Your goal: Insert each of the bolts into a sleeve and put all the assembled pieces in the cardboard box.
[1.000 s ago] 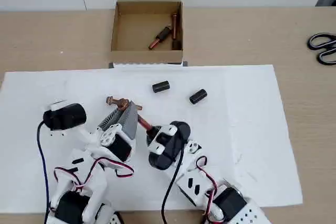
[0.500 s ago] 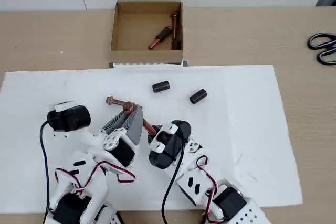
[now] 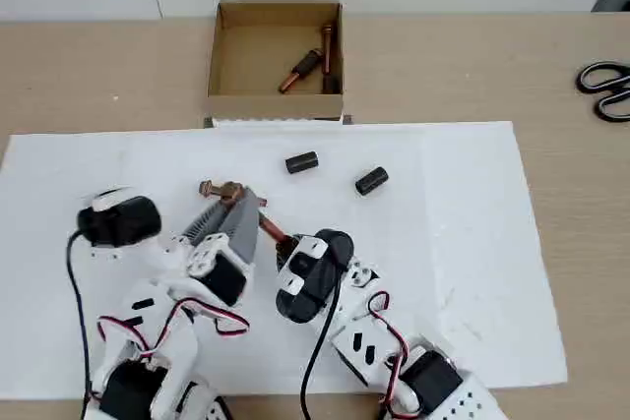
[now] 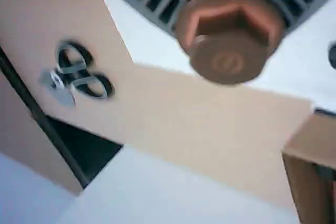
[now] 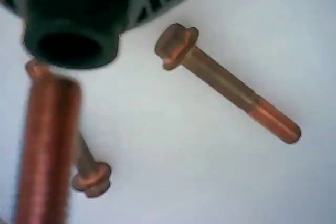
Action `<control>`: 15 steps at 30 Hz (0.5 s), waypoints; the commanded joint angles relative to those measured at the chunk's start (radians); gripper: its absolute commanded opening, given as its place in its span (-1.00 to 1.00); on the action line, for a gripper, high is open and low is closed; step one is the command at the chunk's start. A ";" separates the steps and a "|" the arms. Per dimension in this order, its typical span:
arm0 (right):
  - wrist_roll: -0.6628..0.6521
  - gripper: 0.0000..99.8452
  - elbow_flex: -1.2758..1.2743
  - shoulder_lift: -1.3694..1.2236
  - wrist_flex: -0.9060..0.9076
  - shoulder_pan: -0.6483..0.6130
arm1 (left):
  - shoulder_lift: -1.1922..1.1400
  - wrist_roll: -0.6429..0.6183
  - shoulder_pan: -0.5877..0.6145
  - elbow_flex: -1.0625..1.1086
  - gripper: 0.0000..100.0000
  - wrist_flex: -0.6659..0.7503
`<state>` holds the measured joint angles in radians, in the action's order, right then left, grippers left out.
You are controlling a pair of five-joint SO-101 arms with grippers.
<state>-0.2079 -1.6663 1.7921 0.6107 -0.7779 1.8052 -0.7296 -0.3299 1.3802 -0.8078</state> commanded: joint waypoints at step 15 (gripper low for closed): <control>-0.008 -1.00 0.015 0.007 -0.033 0.008 | 0.009 0.009 -0.061 -0.002 -0.99 -0.084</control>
<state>-0.2094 -1.6663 1.7906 0.6107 -0.7779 1.8067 -0.7296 -0.3759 1.3817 -0.8815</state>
